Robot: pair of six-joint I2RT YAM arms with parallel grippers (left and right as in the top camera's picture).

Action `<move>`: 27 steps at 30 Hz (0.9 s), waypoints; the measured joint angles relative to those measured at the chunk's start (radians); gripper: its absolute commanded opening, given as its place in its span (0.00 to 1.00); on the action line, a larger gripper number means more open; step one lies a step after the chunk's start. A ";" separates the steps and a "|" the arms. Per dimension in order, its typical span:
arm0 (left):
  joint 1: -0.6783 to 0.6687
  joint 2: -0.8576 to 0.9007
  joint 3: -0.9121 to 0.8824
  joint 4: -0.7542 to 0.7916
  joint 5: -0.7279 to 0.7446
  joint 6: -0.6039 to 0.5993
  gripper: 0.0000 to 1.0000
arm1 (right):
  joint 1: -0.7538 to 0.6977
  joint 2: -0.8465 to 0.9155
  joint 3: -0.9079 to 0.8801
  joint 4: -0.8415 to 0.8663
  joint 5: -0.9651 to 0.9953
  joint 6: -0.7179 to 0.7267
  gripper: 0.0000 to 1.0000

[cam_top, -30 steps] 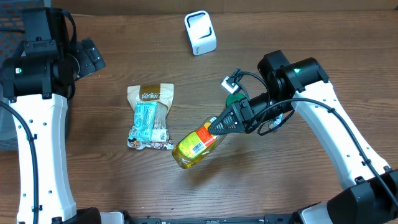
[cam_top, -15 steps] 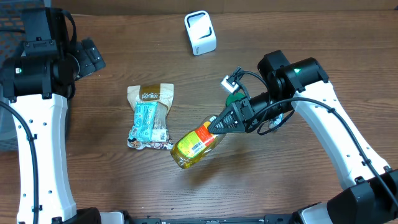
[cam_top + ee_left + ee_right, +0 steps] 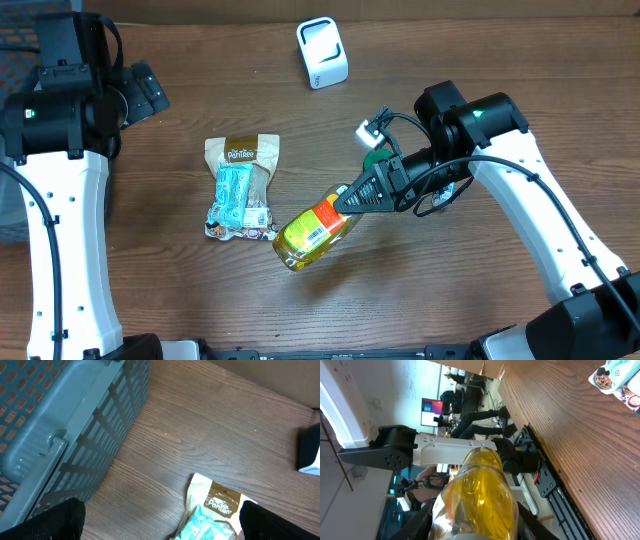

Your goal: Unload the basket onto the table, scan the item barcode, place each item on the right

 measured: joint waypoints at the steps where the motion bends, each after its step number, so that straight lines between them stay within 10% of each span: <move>1: 0.000 0.000 0.000 0.000 0.000 0.000 0.99 | 0.000 0.000 0.000 -0.004 0.000 0.000 0.39; 27: 0.000 0.000 0.000 0.000 0.000 0.000 0.99 | 0.000 0.000 0.000 0.127 0.116 0.002 0.34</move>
